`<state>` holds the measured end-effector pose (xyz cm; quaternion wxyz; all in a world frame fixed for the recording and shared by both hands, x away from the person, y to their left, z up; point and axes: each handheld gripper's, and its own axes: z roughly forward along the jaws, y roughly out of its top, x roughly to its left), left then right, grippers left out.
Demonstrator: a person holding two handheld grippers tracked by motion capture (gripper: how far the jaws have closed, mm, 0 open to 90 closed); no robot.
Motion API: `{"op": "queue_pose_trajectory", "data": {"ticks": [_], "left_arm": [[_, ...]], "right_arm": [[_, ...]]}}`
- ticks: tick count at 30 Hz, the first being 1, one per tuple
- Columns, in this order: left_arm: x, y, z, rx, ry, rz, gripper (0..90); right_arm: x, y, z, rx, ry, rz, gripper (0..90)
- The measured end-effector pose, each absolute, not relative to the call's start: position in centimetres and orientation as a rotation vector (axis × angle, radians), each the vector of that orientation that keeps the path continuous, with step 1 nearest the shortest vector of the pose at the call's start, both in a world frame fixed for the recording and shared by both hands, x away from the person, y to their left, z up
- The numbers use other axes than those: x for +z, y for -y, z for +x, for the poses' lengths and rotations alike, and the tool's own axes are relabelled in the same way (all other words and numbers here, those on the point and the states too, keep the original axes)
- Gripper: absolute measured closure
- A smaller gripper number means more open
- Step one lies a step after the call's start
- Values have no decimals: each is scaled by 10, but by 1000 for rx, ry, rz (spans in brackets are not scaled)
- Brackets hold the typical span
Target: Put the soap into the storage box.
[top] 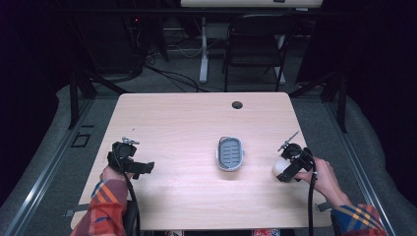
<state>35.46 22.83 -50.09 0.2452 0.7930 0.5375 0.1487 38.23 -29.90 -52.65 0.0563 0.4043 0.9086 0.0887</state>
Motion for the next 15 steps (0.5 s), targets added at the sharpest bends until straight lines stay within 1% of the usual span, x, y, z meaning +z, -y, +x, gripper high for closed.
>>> {"op": "queue_pose_trajectory", "data": {"ticks": [7,9,15], "left_arm": [[-501,-228,355,401,-1468,2164,0],[-501,-228,355,401,-1465,2164,0],[-502,-227,356,383,-1463,2172,0]], "right_arm": [[-529,295,393,240,-2789,1229,3],[-530,293,396,199,-2817,1210,16],[-534,290,397,231,-2810,1240,54]]}}
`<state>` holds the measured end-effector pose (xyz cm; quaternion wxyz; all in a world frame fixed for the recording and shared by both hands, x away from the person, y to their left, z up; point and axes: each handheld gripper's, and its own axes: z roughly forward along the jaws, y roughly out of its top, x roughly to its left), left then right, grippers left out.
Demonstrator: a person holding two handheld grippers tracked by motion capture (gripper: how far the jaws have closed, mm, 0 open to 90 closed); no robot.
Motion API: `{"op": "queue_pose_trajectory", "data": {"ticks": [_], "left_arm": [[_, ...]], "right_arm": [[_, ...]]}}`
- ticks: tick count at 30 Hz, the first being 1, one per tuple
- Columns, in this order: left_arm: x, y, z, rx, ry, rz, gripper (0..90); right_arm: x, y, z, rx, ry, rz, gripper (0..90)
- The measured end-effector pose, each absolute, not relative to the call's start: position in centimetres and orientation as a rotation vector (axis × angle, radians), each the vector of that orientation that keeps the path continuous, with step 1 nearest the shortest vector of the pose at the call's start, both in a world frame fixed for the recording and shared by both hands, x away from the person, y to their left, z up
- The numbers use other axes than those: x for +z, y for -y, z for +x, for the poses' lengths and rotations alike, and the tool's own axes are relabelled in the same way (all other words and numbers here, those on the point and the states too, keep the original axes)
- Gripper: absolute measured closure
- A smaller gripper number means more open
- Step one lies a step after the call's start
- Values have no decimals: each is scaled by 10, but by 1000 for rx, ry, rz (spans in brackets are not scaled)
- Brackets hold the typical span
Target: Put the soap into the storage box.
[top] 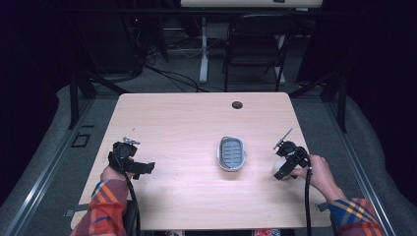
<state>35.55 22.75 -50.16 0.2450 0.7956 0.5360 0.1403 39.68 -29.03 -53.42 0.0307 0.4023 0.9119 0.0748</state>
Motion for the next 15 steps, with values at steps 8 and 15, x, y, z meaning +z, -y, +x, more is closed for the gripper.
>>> {"op": "queue_pose_trajectory", "data": {"ticks": [8,15], "left_arm": [[-503,-226,356,369,-1456,2189,0],[-504,-226,356,368,-1457,2200,0]], "right_arm": [[-535,288,401,198,-2825,1232,139],[-535,281,405,116,-2823,1217,177]]}}
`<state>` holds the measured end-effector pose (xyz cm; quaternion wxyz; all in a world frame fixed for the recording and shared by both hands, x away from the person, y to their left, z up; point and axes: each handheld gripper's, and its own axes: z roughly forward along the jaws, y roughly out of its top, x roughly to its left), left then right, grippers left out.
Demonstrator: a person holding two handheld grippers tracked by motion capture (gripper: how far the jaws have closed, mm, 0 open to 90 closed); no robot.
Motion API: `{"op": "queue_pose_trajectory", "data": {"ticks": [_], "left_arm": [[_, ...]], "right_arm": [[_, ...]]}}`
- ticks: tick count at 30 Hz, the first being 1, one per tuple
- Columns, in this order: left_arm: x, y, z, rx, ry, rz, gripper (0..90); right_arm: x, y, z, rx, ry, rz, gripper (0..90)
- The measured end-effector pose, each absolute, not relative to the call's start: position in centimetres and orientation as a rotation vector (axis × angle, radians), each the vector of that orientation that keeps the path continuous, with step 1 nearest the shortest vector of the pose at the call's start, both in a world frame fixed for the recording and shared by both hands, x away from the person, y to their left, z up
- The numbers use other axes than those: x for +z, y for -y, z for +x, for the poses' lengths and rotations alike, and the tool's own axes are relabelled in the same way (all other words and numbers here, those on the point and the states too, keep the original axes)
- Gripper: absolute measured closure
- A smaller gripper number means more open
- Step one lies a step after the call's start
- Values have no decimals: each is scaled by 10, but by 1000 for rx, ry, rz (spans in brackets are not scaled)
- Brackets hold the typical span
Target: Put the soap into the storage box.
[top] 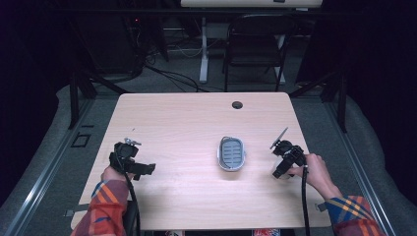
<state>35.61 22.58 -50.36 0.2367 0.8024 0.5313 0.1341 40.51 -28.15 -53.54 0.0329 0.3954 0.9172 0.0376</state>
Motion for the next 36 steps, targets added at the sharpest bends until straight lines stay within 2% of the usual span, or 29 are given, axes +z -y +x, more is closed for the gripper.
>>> {"op": "queue_pose_trajectory", "data": {"ticks": [9,11,36], "left_arm": [[-503,-225,355,371,-1458,2198,0],[-504,-226,356,371,-1456,2201,0],[-504,-224,357,356,-1447,2221,1]], "right_arm": [[-535,282,406,97,-2810,1240,232],[-540,282,404,165,-2784,1273,232],[-536,281,404,88,-2825,1217,239]]}}
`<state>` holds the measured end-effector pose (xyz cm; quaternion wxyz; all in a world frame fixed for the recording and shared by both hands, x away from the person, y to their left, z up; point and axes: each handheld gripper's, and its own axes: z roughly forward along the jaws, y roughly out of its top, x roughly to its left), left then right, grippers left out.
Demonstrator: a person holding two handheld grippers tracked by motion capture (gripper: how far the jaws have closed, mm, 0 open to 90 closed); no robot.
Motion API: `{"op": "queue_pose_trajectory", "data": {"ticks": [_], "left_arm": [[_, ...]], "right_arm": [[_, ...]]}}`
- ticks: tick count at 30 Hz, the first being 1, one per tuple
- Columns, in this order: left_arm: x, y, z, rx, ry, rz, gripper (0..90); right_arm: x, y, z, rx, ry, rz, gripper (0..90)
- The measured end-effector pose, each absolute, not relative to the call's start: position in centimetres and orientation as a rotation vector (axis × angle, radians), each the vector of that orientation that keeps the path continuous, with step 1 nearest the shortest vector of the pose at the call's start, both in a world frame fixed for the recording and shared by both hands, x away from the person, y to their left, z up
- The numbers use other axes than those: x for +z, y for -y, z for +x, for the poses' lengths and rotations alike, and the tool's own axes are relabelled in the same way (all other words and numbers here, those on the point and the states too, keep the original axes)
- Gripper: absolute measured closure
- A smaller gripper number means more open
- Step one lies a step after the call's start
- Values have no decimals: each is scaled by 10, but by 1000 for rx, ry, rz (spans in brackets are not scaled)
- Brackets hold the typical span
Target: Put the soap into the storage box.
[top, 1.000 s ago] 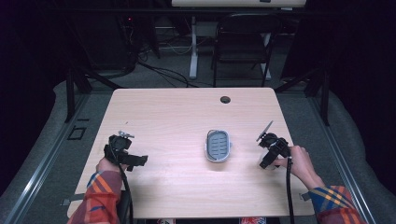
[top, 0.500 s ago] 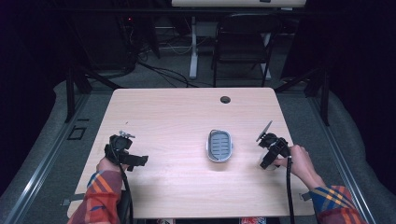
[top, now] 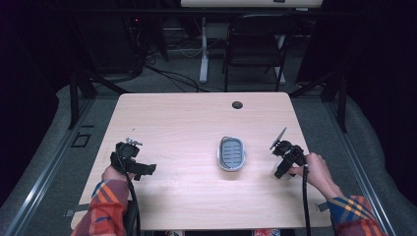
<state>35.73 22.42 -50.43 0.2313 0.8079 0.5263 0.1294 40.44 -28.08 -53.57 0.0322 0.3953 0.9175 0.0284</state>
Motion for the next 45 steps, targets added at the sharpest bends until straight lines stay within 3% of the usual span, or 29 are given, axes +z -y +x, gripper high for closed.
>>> {"op": "queue_pose_trajectory", "data": {"ticks": [45], "left_arm": [[-505,-223,359,350,-1442,2239,3]], "right_arm": [[-503,257,406,151,-2800,1100,239]]}}
